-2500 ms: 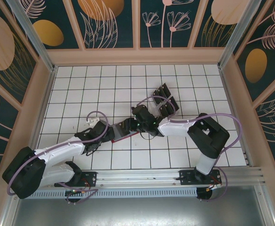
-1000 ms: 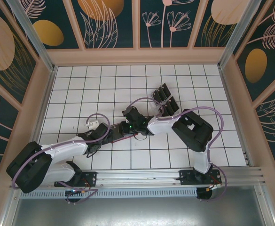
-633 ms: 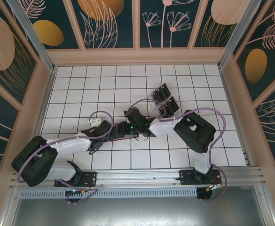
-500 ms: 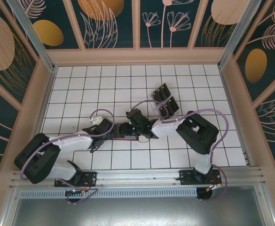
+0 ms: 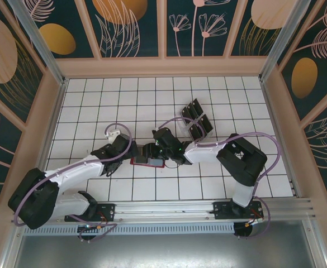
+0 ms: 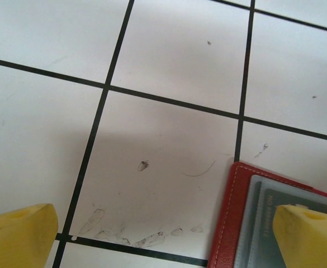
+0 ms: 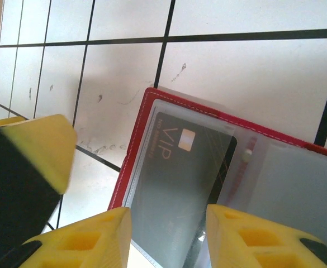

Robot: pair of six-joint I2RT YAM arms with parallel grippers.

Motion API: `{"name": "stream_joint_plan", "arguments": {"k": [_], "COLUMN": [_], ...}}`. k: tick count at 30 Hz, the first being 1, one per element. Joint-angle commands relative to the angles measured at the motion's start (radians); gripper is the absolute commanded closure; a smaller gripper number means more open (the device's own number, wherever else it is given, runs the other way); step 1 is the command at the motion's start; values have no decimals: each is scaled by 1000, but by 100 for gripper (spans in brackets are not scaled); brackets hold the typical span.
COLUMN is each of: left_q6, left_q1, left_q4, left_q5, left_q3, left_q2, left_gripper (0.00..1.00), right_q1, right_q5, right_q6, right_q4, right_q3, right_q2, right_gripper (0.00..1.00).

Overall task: Put the credit cards into the card holder
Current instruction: Insert the credit card into the card slot.

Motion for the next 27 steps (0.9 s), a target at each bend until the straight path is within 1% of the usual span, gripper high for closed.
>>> {"name": "stream_joint_plan", "arguments": {"k": [1,7,14,20,27], "left_q6": [1,-2,-5,-11,-30], "left_q1": [5,5,5,5,5], "left_q4": [-39,-40,-33,-10,28], "left_q5": [16,27,50,76,116], "left_q3": [-12,-32,-53,-79,-107], "left_q2": [-32,-75,-109,-116,-126], "left_gripper": [2,2,2,2,2], "right_q1": [-7,-5,4,8,8], "right_q5": [23,10,7,-6,-16], "right_q6": [25,44,52,49,21], "right_q4": [5,11,-6,-15,-63], "right_q3": [-10,3,40,80,143], "right_q2": [-5,35,74,107,143], "right_gripper": [61,68,70,78,79]}}
